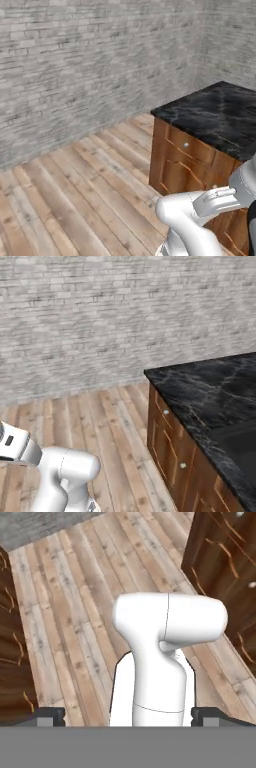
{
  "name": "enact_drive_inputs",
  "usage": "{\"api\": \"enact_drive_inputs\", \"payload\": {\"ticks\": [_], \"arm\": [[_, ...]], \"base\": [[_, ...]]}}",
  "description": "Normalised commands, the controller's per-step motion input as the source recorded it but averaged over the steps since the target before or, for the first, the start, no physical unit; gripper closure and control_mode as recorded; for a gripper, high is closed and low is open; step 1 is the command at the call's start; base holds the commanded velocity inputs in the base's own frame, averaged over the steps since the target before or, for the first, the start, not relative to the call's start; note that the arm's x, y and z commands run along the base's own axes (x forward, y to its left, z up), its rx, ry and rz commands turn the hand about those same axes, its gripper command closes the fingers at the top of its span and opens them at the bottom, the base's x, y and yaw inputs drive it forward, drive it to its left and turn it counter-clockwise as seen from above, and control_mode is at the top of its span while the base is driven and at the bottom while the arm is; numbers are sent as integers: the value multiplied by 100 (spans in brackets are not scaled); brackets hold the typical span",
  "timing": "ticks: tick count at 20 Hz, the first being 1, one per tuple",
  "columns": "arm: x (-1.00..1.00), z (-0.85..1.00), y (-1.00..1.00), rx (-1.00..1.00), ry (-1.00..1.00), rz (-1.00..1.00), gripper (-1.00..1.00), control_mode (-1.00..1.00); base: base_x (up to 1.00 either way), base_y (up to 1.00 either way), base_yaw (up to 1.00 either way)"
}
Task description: Four empty soda cans are scattered around the kitchen. Gather all the cans and cluster them next to the stove for recycling.
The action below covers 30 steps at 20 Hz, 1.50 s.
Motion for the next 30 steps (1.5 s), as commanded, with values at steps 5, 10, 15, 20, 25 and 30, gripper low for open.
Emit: {"api": "enact_drive_inputs", "payload": {"ticks": [5,10,15,20,25,30], "arm": [[0,0,0,0,0,0,-100,100],[0,0,0,0,0,0,-100,100],[0,0,0,0,0,0,-100,100],[0,0,0,0,0,0,-100,100],[0,0,0,0,0,0,-100,100],[0,0,0,0,0,0,-100,100]], "base": [[0,47,-59],[0,-4,-55],[0,-41,-54],[0,-78,-43],[0,-97,-36],[0,-100,-27]]}}
